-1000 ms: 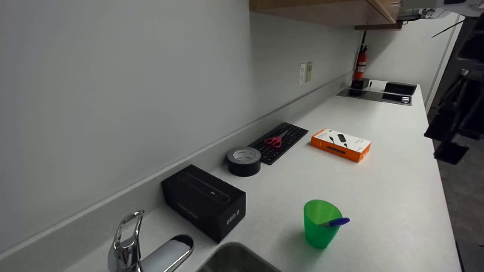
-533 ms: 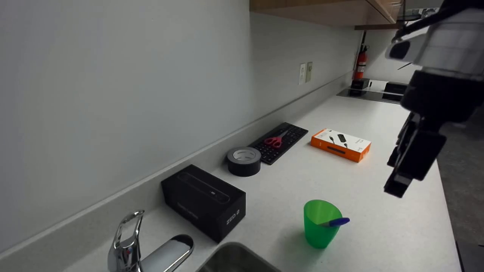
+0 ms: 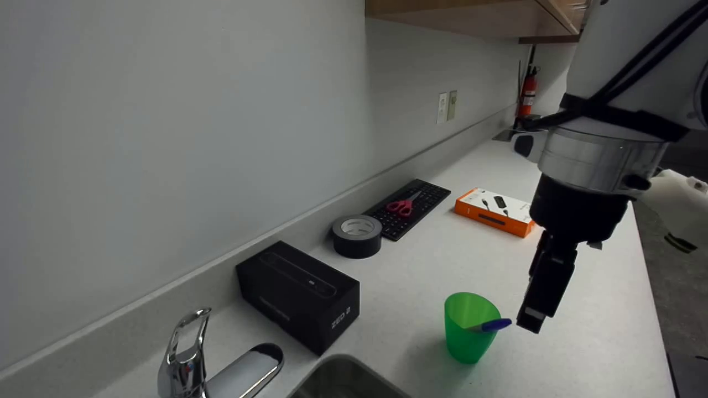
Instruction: Pick the marker from the cup and put it on the table
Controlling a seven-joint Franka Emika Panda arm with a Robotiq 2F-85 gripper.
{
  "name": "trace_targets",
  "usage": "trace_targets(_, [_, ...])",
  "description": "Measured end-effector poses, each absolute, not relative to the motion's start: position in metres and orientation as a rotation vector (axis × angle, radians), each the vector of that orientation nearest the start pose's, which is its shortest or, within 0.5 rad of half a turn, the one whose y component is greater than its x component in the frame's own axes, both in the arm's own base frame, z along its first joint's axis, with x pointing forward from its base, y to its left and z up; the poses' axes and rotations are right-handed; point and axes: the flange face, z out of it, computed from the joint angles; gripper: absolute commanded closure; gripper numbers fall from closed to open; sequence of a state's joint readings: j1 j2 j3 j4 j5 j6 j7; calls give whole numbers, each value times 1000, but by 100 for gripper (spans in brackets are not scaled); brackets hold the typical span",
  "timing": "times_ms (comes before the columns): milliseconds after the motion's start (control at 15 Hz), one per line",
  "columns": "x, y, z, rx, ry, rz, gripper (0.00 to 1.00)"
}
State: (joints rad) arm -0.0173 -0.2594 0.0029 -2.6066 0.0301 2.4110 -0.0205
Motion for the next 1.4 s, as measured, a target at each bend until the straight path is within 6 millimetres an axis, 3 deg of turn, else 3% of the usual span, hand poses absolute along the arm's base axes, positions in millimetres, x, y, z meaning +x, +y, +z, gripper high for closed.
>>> trace_targets(333, [426, -6, 349, -3121, 25, -101, 0])
trace_targets(867, [441, 2, 322, -3118, 56, -126, 0])
trace_targets(933, [443, 5, 319, -3115, 55, -136, 17])
trace_targets(1400, [448, 24, 314, -3106, 24, -180, 74])
